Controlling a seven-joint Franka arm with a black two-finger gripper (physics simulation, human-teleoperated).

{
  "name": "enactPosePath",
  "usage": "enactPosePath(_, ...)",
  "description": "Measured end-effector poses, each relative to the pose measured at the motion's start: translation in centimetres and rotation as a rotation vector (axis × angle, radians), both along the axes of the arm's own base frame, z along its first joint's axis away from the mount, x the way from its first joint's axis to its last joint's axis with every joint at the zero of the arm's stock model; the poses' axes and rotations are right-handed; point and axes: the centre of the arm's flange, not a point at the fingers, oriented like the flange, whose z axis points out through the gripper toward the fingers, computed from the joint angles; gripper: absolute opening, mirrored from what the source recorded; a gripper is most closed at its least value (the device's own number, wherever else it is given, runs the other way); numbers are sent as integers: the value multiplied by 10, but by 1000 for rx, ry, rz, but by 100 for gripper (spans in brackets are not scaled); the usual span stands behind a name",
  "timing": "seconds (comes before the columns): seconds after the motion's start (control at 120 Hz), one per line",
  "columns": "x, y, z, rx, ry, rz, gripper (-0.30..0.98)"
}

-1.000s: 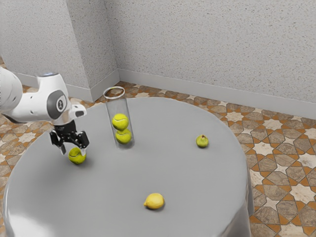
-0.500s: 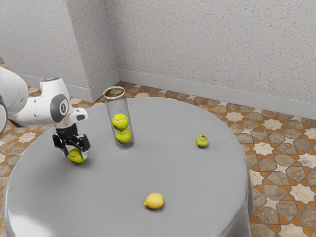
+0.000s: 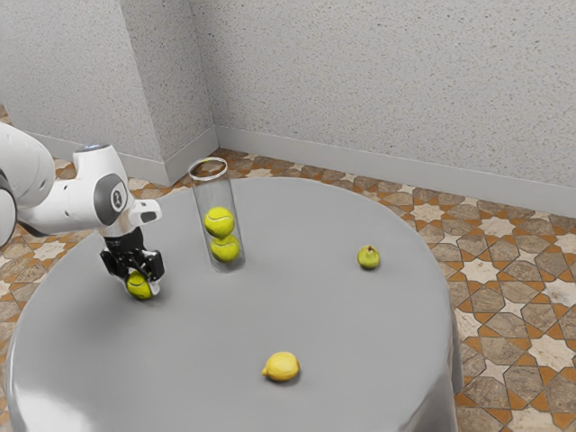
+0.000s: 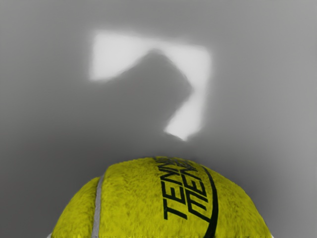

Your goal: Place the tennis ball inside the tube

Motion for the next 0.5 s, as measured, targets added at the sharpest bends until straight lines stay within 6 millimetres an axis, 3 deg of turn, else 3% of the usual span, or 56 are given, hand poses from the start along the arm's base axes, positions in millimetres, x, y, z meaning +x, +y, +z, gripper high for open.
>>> enactPosePath(0.1, 1, -2, 3, 2, -6, -10, 42)
enactPosePath(0.2, 7, -13, 25, 9, -41, -37, 39)
enactPosePath(0.267, 11, -20, 64, 33, -96, -72, 37)
enactPosePath(0.392, 8, -31, 155, 83, -230, -121, 36)
enactPosePath(0.5, 9, -45, 219, 119, -333, -151, 36)
